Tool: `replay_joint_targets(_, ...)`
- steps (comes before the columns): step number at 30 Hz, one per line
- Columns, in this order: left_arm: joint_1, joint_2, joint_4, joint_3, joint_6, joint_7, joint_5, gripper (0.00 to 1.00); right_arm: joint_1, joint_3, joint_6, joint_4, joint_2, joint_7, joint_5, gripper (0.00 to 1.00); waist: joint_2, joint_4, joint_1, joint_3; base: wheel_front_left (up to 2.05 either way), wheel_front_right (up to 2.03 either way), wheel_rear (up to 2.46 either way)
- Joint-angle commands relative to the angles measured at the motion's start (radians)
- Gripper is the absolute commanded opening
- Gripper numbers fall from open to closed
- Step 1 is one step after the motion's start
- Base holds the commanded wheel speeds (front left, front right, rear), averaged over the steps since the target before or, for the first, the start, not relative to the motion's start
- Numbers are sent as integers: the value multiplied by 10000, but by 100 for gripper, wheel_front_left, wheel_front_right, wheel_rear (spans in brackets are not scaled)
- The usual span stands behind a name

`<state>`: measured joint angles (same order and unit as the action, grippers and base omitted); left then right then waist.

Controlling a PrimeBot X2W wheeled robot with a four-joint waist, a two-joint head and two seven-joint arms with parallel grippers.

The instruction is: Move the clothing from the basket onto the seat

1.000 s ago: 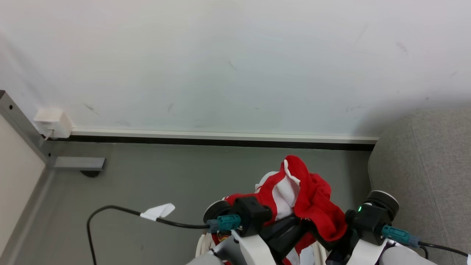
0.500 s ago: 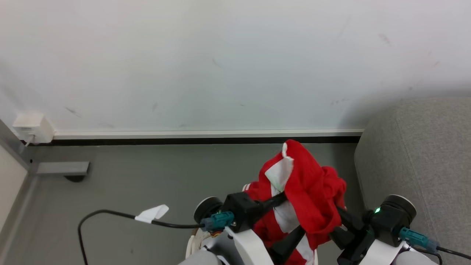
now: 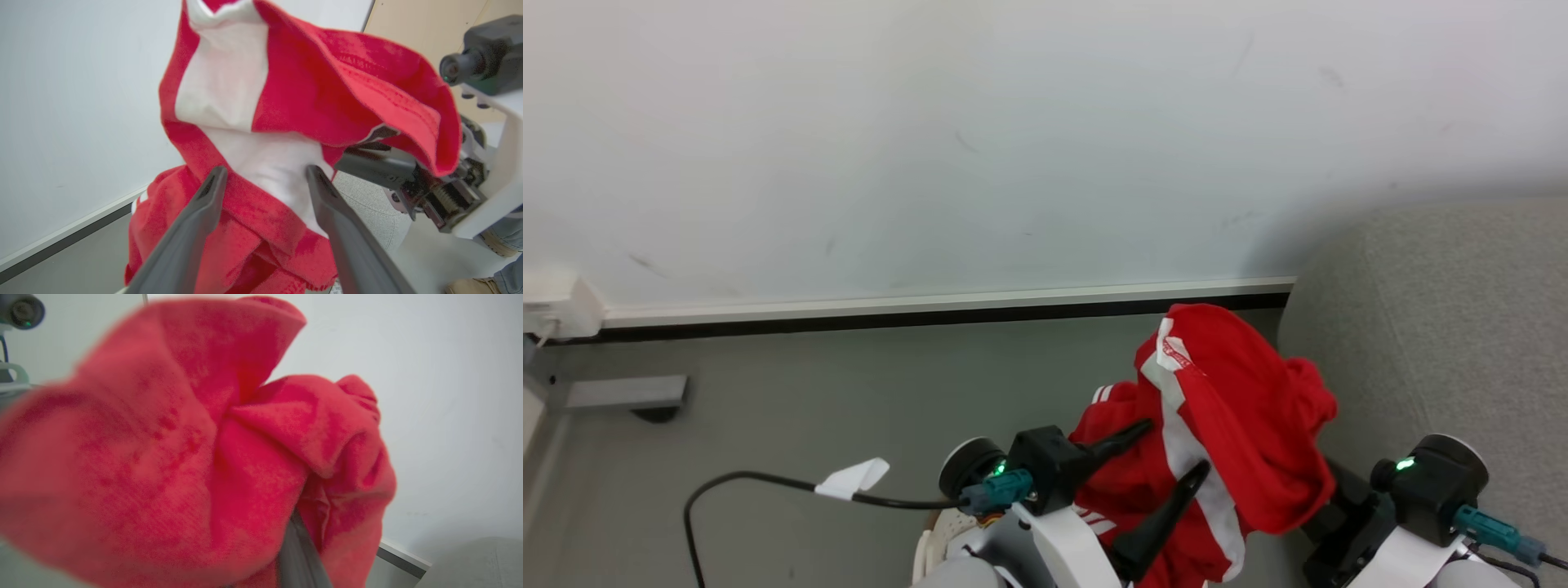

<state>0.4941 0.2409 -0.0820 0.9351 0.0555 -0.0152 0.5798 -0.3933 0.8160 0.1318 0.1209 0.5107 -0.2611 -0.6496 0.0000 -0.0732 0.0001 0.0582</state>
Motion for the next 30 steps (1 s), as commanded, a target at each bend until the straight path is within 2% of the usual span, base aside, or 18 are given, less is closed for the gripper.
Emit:
replay_joint_targets(1,18,91,11,-35,44,-20,-96,100,139,-185,-21,-66,116,-61,122,0,0,-193,-1,25,0,0,0)
replay_joint_targets(21,213,160,210,4,165,-46,-113,100,1166,-2950,-21,-687,525,-60,538,0,0,-2213,-1,456,0,0,0)
replay_joint_targets(30,445,101,308,72,183,11,-207,100,1678,-3892,-21,-951,618,-60,683,0,0,-2640,-1,759,0,0,0)
